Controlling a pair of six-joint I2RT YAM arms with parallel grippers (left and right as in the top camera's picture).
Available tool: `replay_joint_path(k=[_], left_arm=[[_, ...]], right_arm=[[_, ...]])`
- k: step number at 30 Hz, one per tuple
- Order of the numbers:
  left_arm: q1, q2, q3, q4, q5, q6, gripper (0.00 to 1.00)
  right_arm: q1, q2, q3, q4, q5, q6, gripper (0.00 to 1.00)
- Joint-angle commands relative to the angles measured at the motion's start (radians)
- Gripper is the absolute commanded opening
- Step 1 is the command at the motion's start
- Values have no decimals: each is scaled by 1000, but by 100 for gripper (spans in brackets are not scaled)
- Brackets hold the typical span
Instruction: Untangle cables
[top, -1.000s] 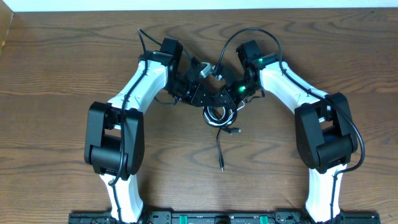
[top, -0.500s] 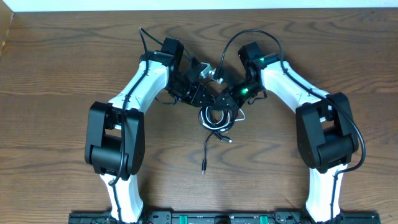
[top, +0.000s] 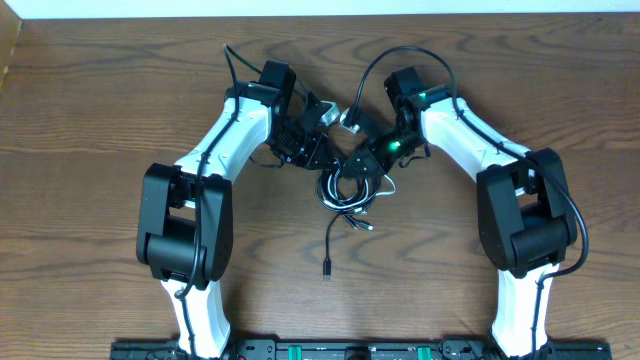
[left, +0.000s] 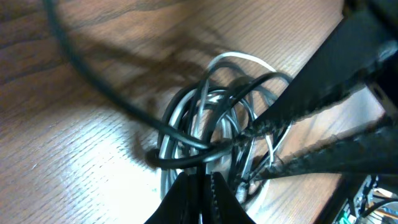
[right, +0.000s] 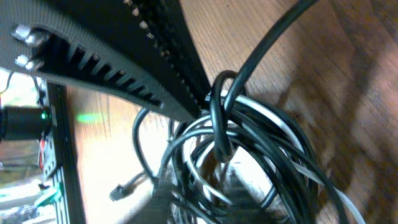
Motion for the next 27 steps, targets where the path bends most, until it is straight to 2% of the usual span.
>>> replay_joint_path(k=[1, 4, 10, 23, 27], left_arm=[[-1, 14, -20, 7, -8, -14, 8], [-1, 24, -26, 16, -8, -18, 8], [-1, 58, -26, 31, -8, -41, 8], [0, 65, -33, 46, -8, -40, 8], [0, 65, -33, 47, -21, -41, 8]], right_arm=[[-6, 1, 7, 1, -31, -14, 38], [-6, 1, 7, 6, -12, -12, 39], [13, 1, 7, 26, 16, 53, 33], [103, 1, 7, 162, 288, 214, 28], [121, 1, 7, 222, 372, 265, 22]])
